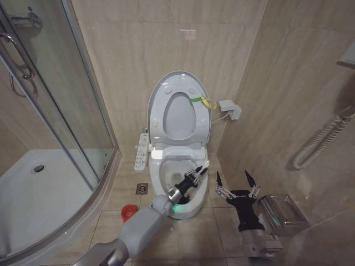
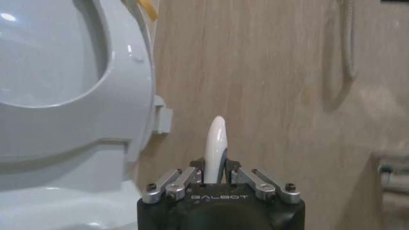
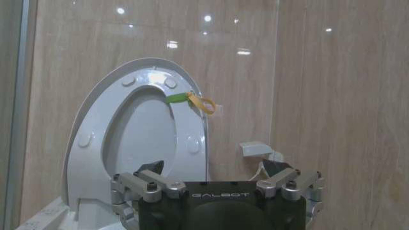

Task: Open the toilet lid, clean the toilet bowl with a toilet brush, close the toilet lid, and flush.

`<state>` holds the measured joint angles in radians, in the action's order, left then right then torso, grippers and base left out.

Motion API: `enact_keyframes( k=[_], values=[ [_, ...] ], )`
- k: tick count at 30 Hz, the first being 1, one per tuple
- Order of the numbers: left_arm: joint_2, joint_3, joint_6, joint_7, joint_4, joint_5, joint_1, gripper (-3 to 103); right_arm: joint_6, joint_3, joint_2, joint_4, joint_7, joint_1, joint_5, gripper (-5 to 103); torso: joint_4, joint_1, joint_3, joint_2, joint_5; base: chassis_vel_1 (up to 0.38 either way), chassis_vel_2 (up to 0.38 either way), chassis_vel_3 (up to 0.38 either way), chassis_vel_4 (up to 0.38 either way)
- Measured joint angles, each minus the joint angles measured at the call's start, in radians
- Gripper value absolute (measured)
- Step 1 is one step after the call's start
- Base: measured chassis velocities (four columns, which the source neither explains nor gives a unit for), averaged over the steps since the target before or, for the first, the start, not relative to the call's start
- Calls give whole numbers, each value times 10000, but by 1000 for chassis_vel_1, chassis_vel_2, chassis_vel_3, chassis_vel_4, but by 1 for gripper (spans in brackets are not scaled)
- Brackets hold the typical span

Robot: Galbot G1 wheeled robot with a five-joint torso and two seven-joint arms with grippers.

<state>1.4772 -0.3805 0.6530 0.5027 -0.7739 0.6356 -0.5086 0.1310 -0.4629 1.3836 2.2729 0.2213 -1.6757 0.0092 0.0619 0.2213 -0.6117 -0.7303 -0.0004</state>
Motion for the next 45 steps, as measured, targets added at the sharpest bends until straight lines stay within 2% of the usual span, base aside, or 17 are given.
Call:
enact_keyframes(
  k=[4,6,8,12,14,16,18,22,26,31,33,38,40,45],
  values=[
    [-82,43,1,-13,-196,58,12,20,0,0,0,0,0,0,0,100,-4,1,-1,1,3,0,0,0,0],
    [-73,-6,-14,-15,-665,354,-5,20,0,0,0,0,-1,0,0,100,-9,1,-3,1,7,0,0,0,0],
    [63,-144,-2,-20,-1133,784,-19,20,0,0,0,0,-1,0,0,100,-2,1,-3,1,6,0,0,0,0],
    [218,-298,26,-22,-1226,824,-95,20,0,0,0,0,-1,0,0,100,0,1,-3,1,6,0,0,0,0],
    [221,-319,15,-47,-1163,774,-127,20,0,0,0,0,-1,0,0,100,0,1,-2,1,6,0,0,0,0],
    [186,-313,-70,-131,-751,347,-221,20,0,0,0,0,-1,0,0,100,-5,1,-2,1,5,0,0,0,0],
    [163,-193,-66,-134,-260,-29,-213,20,0,0,0,0,-1,0,0,100,-3,0,-1,0,0,0,0,0,0],
    [106,-69,-27,-124,106,-272,-129,20,0,0,0,0,-1,0,0,100,4,0,1,0,-1,0,0,0,0],
    [38,-89,-54,-193,-549,-272,-152,22,0,0,-1,0,0,0,0,100,-12,1,-3,2,9,0,0,0,0],
    [181,-461,-108,-291,-1653,147,-272,21,0,0,0,0,0,0,0,100,1,1,-3,1,7,0,0,0,0],
    [208,-509,-131,-308,-1728,133,-313,21,0,0,0,0,0,0,0,100,2,1,-2,1,6,0,0,0,0],
    [295,-482,-69,-283,-975,-113,-431,21,0,0,0,0,-1,0,0,100,-3,1,-2,1,3,0,0,0,0],
    [164,-373,17,-145,-395,-129,-401,21,0,0,0,0,-1,0,0,100,3,0,-1,0,-1,0,0,0,0],
    [-124,-178,81,-46,73,-350,-327,21,0,0,0,0,-1,0,0,100,0,0,0,0,2,0,0,0,0]
  ],
)
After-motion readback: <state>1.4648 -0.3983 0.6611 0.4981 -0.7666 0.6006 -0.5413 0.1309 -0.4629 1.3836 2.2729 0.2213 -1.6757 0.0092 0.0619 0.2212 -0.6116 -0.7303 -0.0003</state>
